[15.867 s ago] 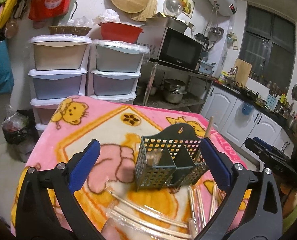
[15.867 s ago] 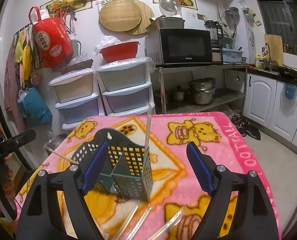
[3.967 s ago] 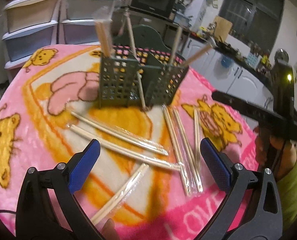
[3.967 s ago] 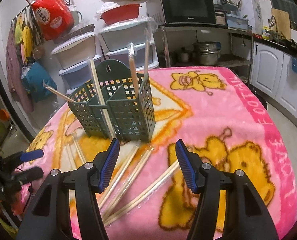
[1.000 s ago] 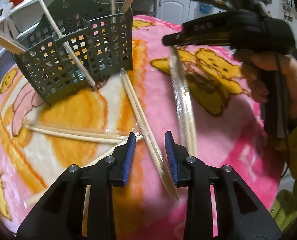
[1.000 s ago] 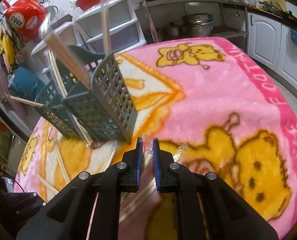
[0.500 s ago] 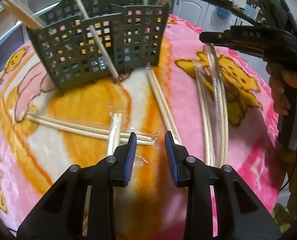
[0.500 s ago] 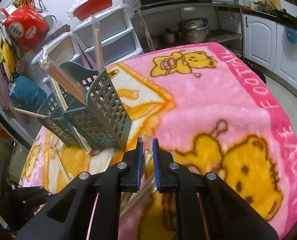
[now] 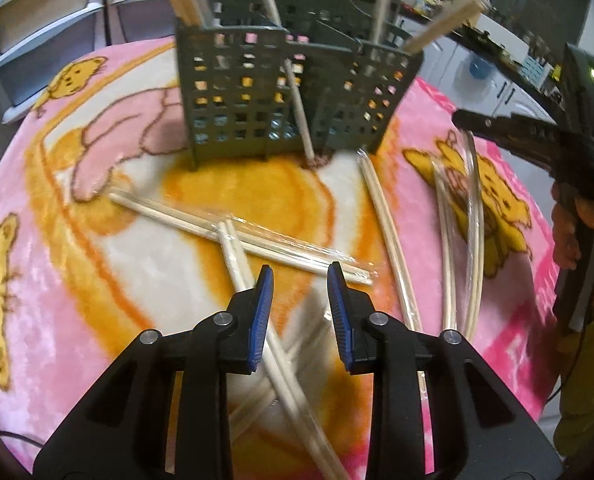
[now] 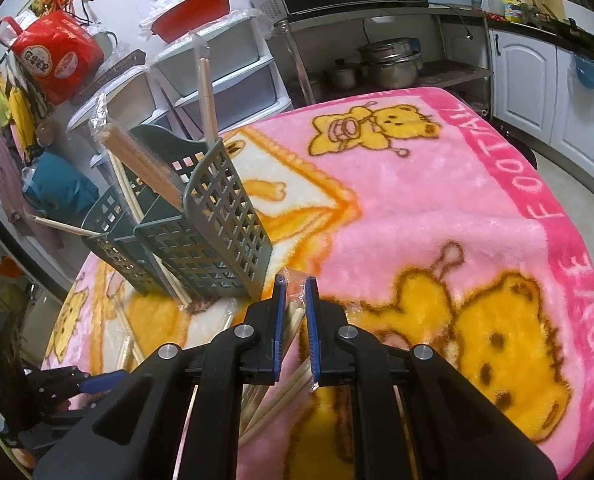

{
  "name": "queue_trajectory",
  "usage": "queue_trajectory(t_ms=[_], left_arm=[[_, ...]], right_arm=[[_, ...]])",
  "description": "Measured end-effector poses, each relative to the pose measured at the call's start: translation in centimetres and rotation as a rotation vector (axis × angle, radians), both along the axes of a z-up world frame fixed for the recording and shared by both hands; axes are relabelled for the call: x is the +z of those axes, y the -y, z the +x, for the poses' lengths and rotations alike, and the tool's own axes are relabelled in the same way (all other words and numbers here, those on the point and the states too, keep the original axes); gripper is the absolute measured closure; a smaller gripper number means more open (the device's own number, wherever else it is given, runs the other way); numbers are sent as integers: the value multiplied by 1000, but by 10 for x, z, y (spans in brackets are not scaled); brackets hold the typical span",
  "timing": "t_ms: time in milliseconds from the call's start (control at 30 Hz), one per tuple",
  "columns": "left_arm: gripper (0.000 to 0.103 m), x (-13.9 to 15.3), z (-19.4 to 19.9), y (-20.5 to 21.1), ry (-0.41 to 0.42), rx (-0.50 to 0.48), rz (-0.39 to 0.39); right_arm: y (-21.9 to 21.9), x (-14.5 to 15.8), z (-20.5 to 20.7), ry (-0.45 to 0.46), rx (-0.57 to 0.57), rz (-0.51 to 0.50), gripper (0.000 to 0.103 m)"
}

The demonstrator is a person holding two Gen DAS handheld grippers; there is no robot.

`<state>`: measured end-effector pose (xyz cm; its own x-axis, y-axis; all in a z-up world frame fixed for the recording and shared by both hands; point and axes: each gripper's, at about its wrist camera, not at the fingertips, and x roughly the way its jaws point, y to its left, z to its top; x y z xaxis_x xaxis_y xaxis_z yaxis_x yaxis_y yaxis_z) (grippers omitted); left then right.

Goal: Organize utensils
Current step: 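Lift the left tool's chopstick over the caddy while the right tool lifts its chopstick too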

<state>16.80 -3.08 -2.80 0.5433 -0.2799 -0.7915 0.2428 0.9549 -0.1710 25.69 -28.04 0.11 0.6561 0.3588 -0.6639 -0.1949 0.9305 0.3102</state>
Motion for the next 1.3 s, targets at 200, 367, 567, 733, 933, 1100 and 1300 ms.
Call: queue_trajectory(t_ms=[200,367,567,733,933,1100,1300], left_arm=[[73,5,3,-14,11,56,0],[73,-6,15,-24,-40,103,12],[82,-13,23,-20,-74,90,9],[92,-14,27,-26,-99,82,-42],[99,1,25,-30,-72,75,-93],[100,31,19,-33,-3,74,-137],[100,71,16,-33,95,68,-172]], right_arm=[[-6,8,-4,23,13,4,93],[-9,24,-10,68,35,23,94],[-14,51,-24,134,69,46,95],[-23,76,-35,192,124,42,96],[-36,103,-48,262,180,27,97],[-43,119,-54,305,205,13,97],[-49,133,-56,343,220,9,97]])
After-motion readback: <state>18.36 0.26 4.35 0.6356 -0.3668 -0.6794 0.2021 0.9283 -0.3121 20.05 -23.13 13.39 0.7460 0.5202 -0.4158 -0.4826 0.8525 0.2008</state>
